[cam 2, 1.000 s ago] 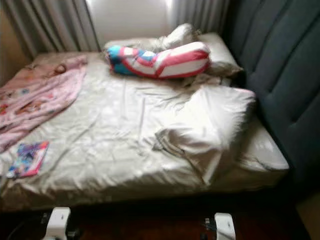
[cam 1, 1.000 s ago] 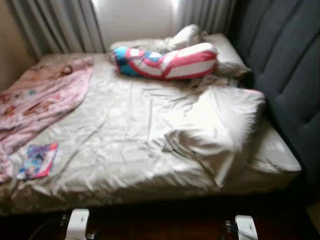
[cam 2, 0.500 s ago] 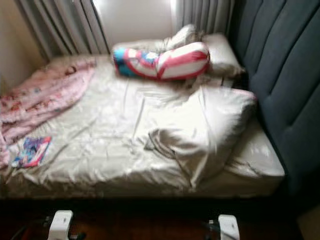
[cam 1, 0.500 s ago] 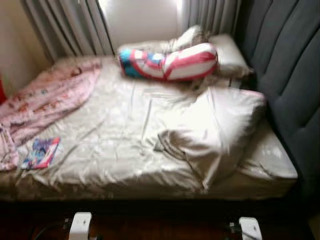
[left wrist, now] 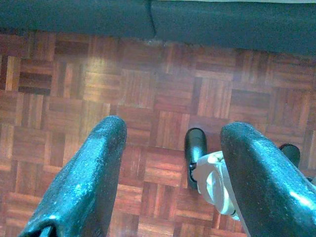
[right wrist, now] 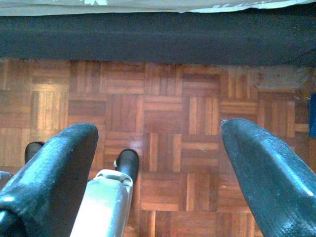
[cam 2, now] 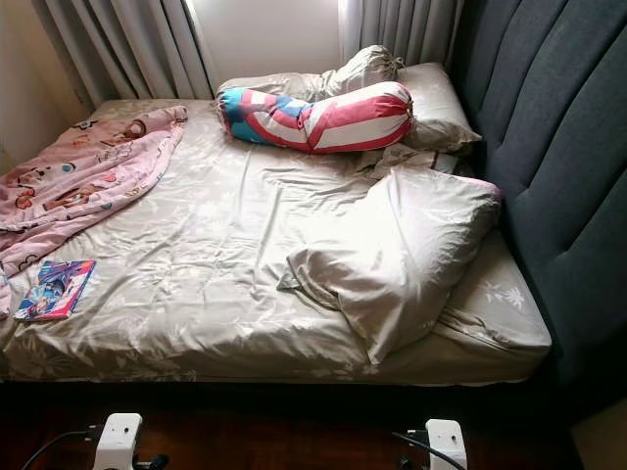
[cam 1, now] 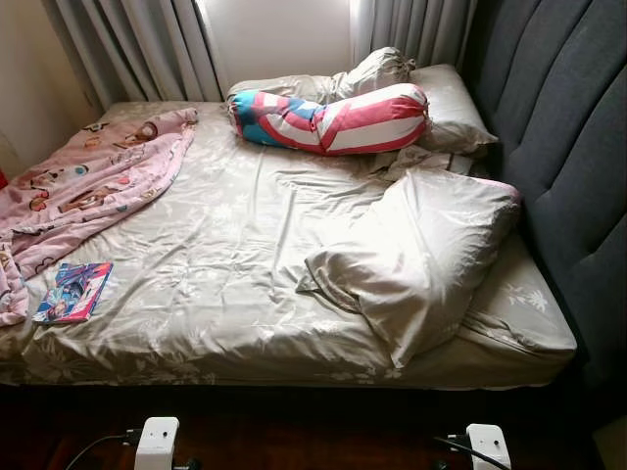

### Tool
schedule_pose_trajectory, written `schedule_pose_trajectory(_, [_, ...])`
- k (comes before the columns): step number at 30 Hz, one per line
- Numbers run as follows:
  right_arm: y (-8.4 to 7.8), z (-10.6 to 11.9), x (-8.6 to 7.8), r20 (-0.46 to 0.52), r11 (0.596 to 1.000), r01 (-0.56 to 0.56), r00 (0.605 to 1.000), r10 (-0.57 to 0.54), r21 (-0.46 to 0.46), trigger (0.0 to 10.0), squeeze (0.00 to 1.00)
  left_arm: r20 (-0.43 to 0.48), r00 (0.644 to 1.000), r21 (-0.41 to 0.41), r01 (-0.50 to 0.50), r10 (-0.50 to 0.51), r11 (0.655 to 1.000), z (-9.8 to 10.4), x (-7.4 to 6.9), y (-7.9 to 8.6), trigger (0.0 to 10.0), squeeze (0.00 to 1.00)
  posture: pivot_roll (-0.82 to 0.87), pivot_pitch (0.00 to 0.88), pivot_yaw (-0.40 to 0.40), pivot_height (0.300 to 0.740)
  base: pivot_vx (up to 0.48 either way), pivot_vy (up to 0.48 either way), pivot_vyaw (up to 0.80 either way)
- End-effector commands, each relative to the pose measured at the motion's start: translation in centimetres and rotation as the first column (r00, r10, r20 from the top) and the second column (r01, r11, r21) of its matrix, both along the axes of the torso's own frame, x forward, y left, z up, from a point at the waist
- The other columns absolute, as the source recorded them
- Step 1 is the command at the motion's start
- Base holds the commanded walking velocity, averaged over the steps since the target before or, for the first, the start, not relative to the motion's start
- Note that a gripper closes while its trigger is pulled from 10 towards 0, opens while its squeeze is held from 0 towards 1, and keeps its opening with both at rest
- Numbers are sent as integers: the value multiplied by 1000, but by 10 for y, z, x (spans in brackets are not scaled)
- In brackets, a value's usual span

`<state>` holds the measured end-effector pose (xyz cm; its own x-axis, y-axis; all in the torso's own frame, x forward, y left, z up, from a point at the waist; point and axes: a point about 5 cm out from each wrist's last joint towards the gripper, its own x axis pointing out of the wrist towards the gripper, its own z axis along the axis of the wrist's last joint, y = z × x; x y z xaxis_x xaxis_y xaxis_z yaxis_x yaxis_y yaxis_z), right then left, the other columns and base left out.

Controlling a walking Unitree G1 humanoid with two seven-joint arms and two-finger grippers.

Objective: Clean up the room

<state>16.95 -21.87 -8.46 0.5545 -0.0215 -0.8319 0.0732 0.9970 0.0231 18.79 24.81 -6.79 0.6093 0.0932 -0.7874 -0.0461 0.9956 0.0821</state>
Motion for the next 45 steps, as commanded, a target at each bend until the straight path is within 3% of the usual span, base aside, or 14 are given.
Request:
schedule_pose_trajectory(1, [1,0,1,8,1000,9,1000,-9,5,10000,0,-16,1000,3,1,-1,1000,0,-2,3,10000,0,59,20,20,740,304,0,0])
schedule_pose_trajectory(30, [3,2,4,38,1000,21,999,-22,16,10000,0,-13,1000,3,15,-15,1000,1,0,3,10000,0,32,6,26,740,329,0,0])
schedule_pose_trajectory(40, [3,6,9,117,999,34,992,-39,41,10000,0,2,1000,9,20,-20,1000,1,0,2,10000,0,22,0,28,740,0,0,0])
schedule_pose_trajectory(45, [2,10,12,182,998,28,983,-37,50,10000,0,65,998,4,-17,16,1000,3,2,1,10000,0,20,0,20,740,0,0,0])
